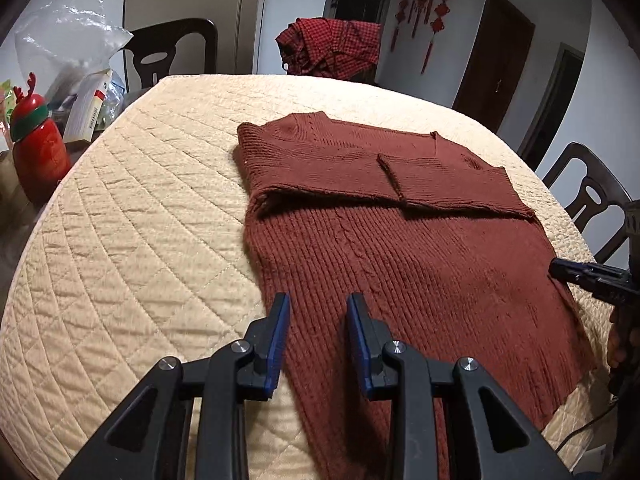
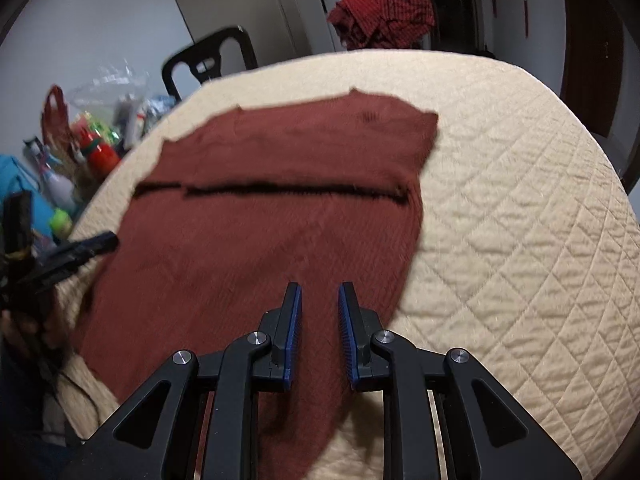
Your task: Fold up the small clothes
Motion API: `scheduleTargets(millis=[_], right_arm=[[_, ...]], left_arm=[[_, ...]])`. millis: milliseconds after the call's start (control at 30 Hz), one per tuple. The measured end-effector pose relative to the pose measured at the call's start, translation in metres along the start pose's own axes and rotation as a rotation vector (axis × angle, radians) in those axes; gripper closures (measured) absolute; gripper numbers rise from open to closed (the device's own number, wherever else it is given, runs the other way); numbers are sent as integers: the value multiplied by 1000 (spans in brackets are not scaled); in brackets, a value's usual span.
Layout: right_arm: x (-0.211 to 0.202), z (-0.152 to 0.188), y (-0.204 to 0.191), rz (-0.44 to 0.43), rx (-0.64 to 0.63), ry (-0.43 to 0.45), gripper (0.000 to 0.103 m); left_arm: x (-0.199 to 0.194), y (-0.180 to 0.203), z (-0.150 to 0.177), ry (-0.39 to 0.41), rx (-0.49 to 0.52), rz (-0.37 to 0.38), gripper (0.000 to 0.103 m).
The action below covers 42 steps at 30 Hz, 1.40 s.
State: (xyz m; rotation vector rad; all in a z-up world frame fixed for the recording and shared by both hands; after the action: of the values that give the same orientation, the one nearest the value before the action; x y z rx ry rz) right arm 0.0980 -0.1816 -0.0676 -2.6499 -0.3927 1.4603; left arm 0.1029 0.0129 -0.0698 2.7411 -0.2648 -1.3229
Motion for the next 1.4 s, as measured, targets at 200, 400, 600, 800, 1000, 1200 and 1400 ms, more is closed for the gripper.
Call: scheduleTargets(millis=[200,400,600,800,1000,1200,1400], right_arm=[[-13,7,12,1,37,16,84],[-23,16,13,-10,69,33,75],[-26,35,11,-66,127,21,75],[-36,54,3,-189,196,25,67],[-46,75,-12,-296,223,-8,66],[-48,85,-24,-384,243,-35,66],[-45,83,-24,-442,290,-43,66]], left_arm=[[-6,-6,7,0,-13,-13,71],[-16,-1,15,4,-15,-8,65],[-25,5,31,-6,-40,15,57],[-33,12,50,-26,-68,40,56],[-44,19,66,-38,-115,90,55],[-51,22,75,-43,-161,133,55],[-54,18,80,-57,-253,209,55]])
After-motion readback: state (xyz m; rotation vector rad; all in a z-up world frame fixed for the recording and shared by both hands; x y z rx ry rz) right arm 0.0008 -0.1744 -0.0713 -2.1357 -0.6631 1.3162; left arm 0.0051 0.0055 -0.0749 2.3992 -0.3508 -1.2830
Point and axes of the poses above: each gripper's, at about its wrist camera, not at the fingertips, and x roughly the way its jaws point, y to its right, z to its underside, the point moved 9 cm from there along x, roughly the way its jaws point, and after that the axes turned 3 degrees about -y, right-handed, at the moved point
